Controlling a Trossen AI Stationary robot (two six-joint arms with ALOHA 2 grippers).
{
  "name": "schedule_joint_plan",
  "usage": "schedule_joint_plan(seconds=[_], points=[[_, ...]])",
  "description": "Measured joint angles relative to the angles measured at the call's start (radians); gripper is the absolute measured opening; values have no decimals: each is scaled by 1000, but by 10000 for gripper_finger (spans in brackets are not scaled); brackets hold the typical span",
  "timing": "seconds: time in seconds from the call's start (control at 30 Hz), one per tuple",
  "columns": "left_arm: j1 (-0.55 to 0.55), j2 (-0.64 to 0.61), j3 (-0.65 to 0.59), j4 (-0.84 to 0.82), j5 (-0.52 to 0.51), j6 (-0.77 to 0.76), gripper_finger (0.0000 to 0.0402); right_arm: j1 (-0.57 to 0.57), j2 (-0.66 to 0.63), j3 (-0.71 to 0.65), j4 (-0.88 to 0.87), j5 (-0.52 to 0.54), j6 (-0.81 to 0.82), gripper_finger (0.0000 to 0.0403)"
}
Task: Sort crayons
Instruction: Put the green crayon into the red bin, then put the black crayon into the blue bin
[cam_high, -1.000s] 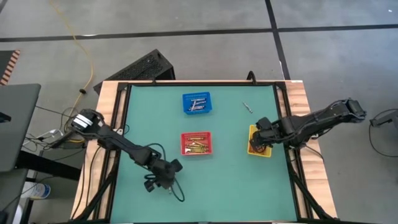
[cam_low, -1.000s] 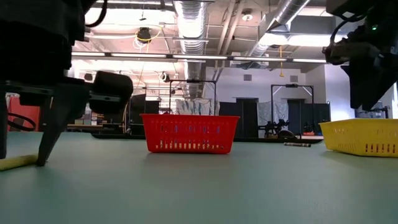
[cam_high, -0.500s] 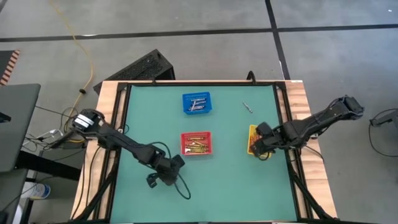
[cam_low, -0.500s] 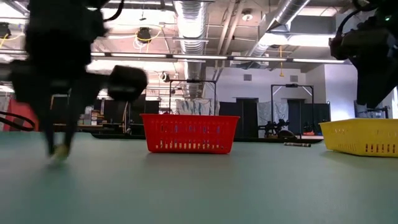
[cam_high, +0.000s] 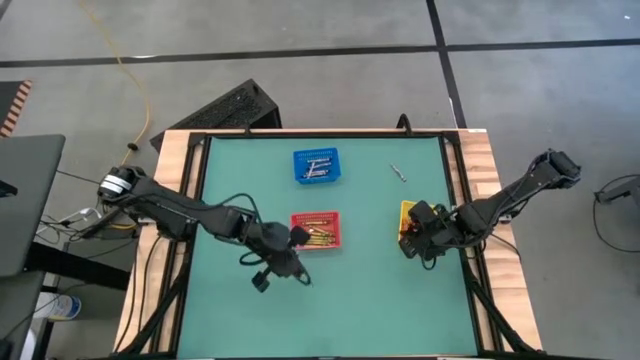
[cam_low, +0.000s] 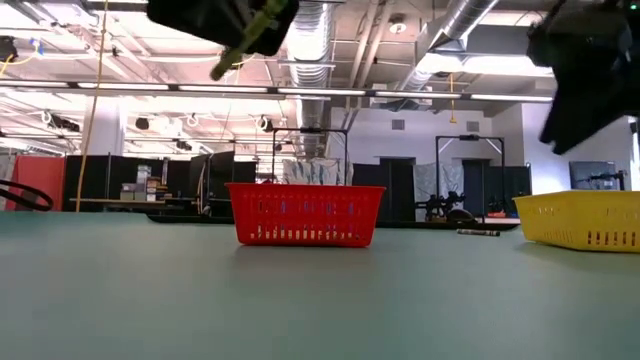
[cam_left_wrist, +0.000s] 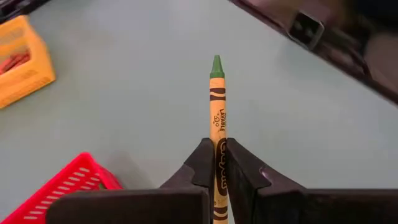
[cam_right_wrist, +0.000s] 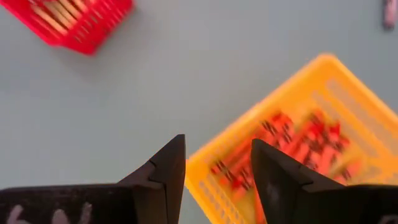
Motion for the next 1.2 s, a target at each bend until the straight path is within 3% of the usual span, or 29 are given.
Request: schedule_joint_plan(seconds=[0.1,0.33,0.53,0.8,0.93,1.1,1.2], points=[[37,3,0,37,-3,-68,8,25,2,0,68,65,-62,175],[149,8,-2,62,-225,-302,8,54,9,0,222,103,-227,175],[237,23,-2,-5,-229,-459,8,52,9,0,227,145,-260,175],[252,108,-4,-44,-186,-453,13,-60,9,0,219,180,-399,175],[258,105,-2,-20,-229,-448,46,-202,-10,0,200,43,-522,175],[275,105,-1,27,-110,-454,114,-385,-70,1,198,-109,-613,175],[274,105,-1,25,-100,-419,154,-502,-111,14,171,-168,-687,175]])
